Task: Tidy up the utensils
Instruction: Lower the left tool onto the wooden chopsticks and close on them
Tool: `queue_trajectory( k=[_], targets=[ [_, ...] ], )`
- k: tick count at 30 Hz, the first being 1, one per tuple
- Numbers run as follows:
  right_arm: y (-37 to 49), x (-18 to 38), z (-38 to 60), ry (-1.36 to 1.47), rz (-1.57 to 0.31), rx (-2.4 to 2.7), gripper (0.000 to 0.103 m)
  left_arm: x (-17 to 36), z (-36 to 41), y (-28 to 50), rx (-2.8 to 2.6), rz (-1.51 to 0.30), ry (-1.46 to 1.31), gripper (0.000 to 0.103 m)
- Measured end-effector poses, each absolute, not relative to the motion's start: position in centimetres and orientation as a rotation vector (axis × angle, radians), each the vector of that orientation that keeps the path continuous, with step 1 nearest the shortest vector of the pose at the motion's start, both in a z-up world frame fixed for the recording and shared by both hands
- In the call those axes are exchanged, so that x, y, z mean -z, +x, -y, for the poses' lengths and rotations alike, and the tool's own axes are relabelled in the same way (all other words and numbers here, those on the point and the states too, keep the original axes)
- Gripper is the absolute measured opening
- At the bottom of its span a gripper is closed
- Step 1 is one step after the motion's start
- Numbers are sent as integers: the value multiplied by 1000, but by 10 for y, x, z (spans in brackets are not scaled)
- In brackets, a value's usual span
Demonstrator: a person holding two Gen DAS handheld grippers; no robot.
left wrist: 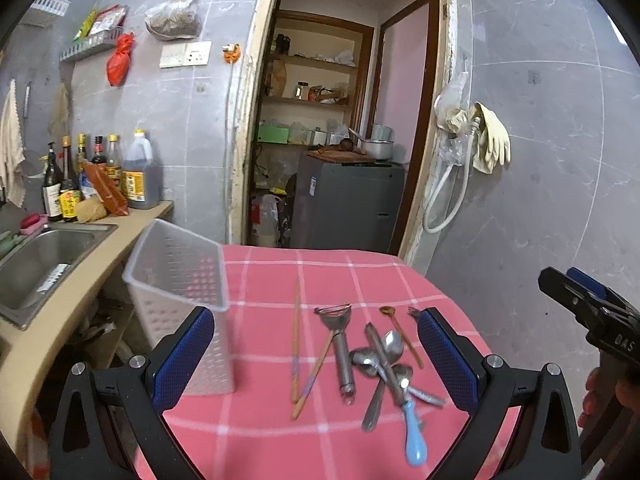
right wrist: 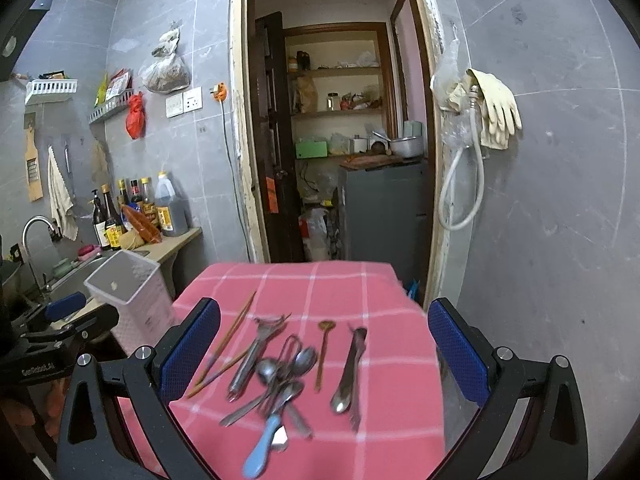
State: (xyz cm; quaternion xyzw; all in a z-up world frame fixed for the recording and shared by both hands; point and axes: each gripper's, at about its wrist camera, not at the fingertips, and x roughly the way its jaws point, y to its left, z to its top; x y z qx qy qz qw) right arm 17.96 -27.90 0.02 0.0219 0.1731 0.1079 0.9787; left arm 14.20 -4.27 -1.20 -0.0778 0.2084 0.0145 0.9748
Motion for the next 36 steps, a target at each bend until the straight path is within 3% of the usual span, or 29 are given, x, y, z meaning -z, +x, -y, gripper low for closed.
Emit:
queue_trajectory(
  k=[12, 20, 24, 26, 36],
  targets=[
    [277, 49, 303, 56, -455, -295, 102, 59, 65, 225, 21, -538, -159, 99],
    [322, 99, 297, 86, -598, -341, 101, 94, 58, 272, -87, -673, -176, 83],
    [343, 117, 288, 88, -664, -373, 88, 110, 52, 284, -114, -732, -186, 78],
    [347, 124, 281, 81, -687, -383, 76, 116, 52, 287, -118, -758, -175, 75],
    [373, 151, 262, 45, -809, -429, 53, 141, 51, 298, -60, -910, -152, 55]
  ],
)
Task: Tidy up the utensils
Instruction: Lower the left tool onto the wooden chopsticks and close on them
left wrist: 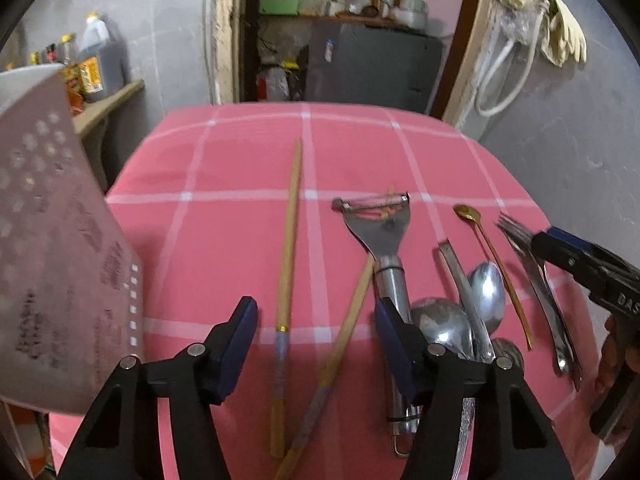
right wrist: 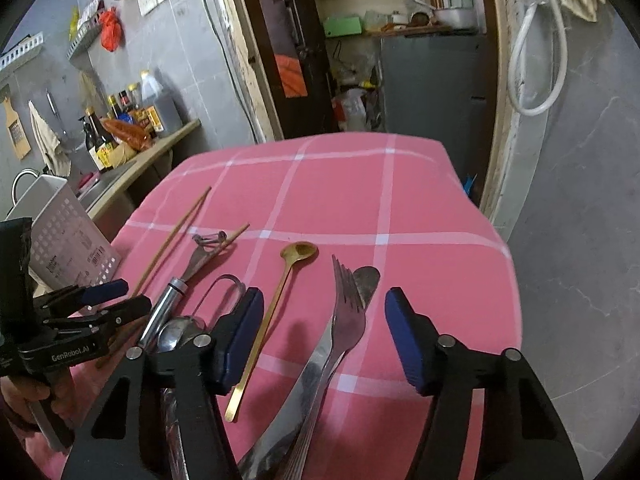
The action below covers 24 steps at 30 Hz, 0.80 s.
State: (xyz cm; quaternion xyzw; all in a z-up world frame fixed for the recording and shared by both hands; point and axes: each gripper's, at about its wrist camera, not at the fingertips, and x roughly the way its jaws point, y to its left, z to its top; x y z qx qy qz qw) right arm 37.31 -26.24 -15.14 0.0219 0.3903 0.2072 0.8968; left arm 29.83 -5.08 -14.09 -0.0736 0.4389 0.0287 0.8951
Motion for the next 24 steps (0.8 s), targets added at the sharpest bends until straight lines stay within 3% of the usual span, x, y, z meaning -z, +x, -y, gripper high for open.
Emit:
queue_trajectory(
  k=[11, 13, 15, 17, 24],
  targets=[
    [400, 162, 254, -4, -913, -424, 17, 142, 67, 309, -16, -1030, 1, 39],
    [400, 164, 255, 5, -928, -413, 13, 141, 71, 311, 1, -1050, 16, 31],
    [399, 165, 259, 30, -933, -414, 12, 137, 79, 314, 25, -1073, 40, 17],
    [398, 166, 263, 54, -938, -411, 8, 137, 84, 315, 19, -1088, 66, 14],
    [384, 165, 273, 167, -969, -438, 6, 128, 64, 305, 65, -1182, -146, 9]
  ],
)
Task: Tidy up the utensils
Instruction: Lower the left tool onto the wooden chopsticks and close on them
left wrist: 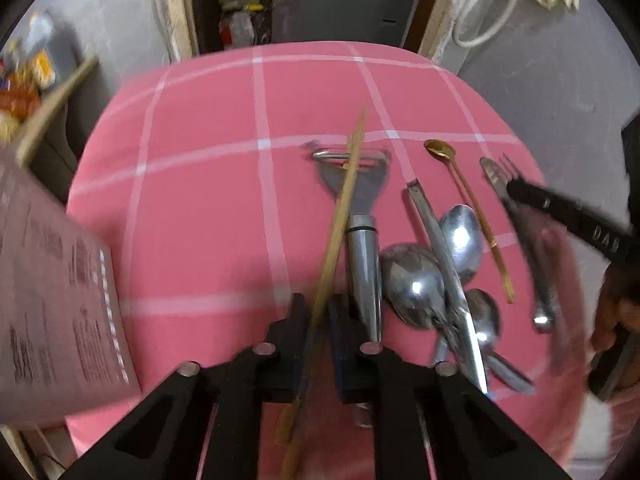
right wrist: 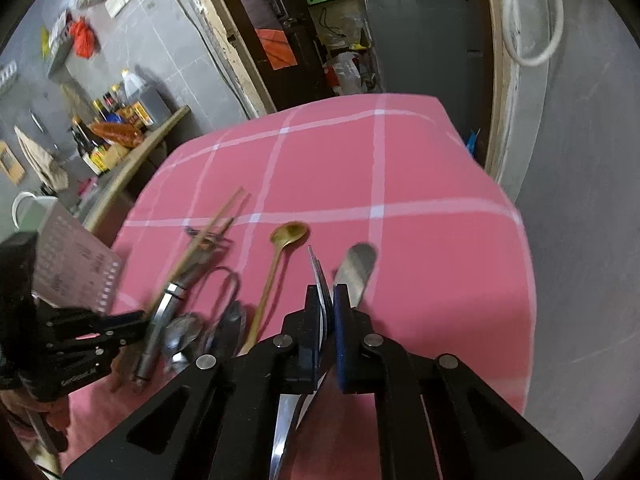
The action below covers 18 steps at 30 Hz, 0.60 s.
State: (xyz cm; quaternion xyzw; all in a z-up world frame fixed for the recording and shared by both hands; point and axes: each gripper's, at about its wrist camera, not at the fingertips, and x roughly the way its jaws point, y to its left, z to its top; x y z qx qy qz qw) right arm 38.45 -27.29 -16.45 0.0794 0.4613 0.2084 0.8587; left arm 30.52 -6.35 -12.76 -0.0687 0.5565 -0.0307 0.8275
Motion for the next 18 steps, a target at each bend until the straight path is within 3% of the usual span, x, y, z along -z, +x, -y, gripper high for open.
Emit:
queue_trajectory(
  k=[6, 18],
  targets=[
    [362, 169, 278, 233, -992, -464, 5, 125, 54, 281, 90, -1233, -204, 7],
    [362, 167, 277, 213, -996, -480, 6, 132, 66, 309, 134, -1305, -95, 15]
  ],
)
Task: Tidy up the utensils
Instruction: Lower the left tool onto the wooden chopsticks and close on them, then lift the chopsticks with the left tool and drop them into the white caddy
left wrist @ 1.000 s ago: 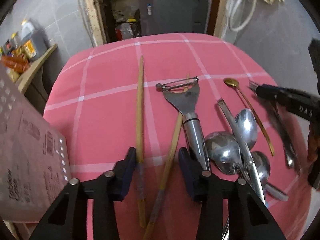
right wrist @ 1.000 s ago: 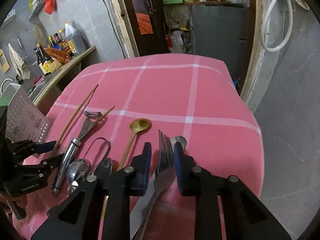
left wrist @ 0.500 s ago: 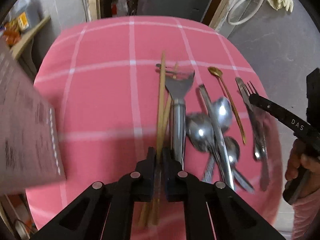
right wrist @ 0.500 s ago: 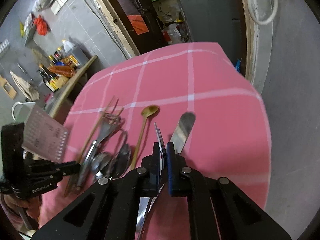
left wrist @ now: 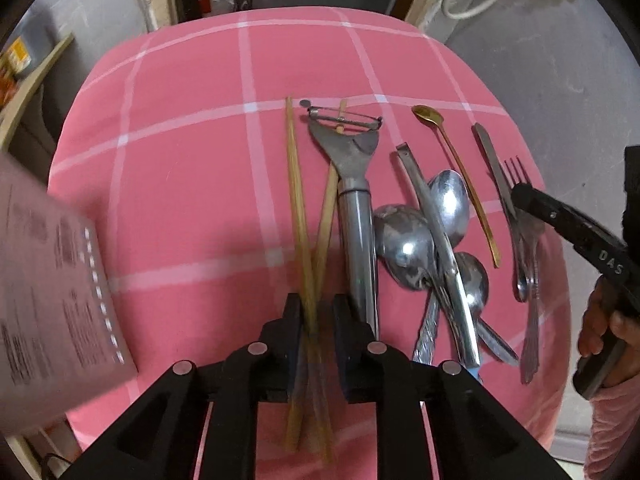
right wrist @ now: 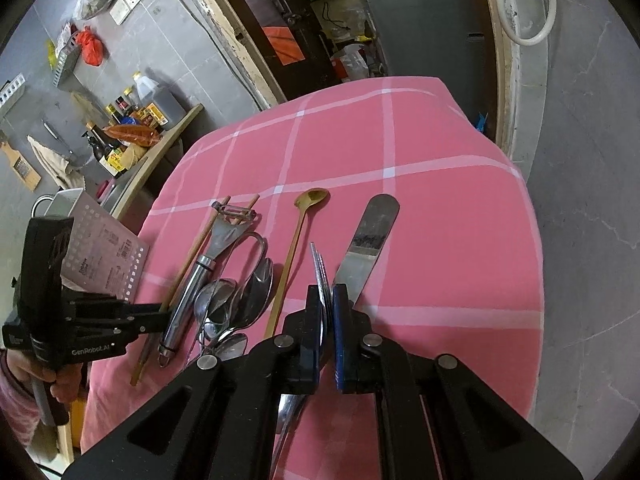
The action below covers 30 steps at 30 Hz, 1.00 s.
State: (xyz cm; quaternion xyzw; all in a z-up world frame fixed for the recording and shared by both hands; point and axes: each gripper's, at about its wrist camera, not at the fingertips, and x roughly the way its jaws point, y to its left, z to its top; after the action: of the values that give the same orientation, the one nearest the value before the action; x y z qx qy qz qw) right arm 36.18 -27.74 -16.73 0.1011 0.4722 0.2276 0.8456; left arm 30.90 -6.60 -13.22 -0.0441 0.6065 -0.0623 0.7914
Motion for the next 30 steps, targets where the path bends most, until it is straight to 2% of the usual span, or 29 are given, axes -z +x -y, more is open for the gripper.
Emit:
queue_trajectory(
  k=[5, 7, 11, 24, 30],
  targets=[
    [374, 170, 273, 180, -1046, -479, 6, 132, 77, 331, 132, -1342, -61, 13],
    [377, 171, 272, 180, -1053, -478, 6, 133, 80, 338, 138, -1356, -67, 8],
    [374, 170, 271, 176, -1060, -460, 5, 135, 75, 339, 156, -1406, -136, 7],
    [316, 160, 277, 257, -1036, -466, 3, 125, 45, 256, 199, -1459, -433, 7],
    [290, 158, 279, 301, -1008, -448, 3, 118, 56, 225, 264, -1381, -548, 7]
  ],
)
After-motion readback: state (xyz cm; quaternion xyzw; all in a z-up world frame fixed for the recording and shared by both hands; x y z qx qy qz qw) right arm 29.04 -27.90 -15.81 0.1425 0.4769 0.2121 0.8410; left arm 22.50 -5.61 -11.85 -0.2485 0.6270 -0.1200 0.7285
